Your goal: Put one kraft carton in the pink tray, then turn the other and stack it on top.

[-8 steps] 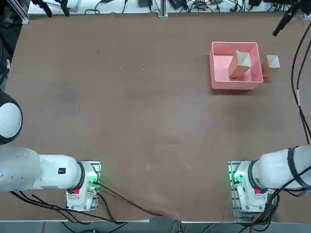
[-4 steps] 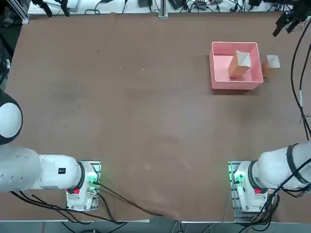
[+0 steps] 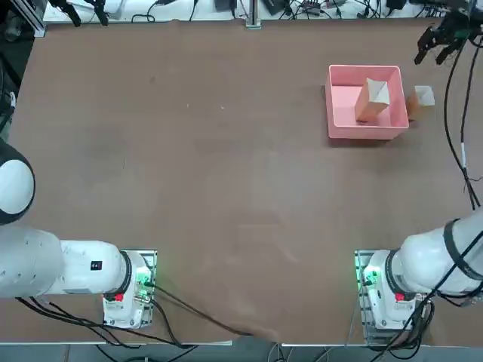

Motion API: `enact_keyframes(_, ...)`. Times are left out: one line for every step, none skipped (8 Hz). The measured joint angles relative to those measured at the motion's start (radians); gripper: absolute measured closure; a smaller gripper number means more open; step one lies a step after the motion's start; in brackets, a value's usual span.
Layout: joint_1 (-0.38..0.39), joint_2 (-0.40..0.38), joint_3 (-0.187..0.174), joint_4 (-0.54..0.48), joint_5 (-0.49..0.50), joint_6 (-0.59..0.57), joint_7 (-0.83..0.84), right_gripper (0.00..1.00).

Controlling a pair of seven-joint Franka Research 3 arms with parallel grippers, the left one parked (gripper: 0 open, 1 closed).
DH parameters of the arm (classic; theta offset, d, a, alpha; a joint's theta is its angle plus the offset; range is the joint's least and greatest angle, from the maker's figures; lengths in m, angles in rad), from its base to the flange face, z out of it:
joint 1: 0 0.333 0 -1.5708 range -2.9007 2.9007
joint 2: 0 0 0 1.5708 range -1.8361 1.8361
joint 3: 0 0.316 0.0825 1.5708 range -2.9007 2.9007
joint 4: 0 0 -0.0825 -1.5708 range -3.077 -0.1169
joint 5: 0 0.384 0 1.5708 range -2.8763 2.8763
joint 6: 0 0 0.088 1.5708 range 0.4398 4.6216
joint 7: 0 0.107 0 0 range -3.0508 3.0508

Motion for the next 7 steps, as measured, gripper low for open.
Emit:
enact_keyframes(-0.010,0.022,0.000,-0.001,0.000,0.020,0.003,0.11)
enact_keyframes(-0.016,0.037,-0.001,-0.005,0.000,0.038,0.012,0.24)
enact_keyframes(-0.019,0.045,-0.001,-0.022,0.000,0.068,0.020,0.25)
enact_keyframes(-0.020,0.048,-0.001,-0.053,0.000,0.117,0.024,0.24)
enact_keyframes(-0.023,0.049,-0.001,-0.095,0.000,0.176,0.026,0.24)
enact_keyframes(-0.027,0.049,-0.001,-0.137,0.000,0.230,0.026,0.24)
enact_keyframes(-0.030,0.049,-0.001,-0.171,0.000,0.269,0.026,0.24)
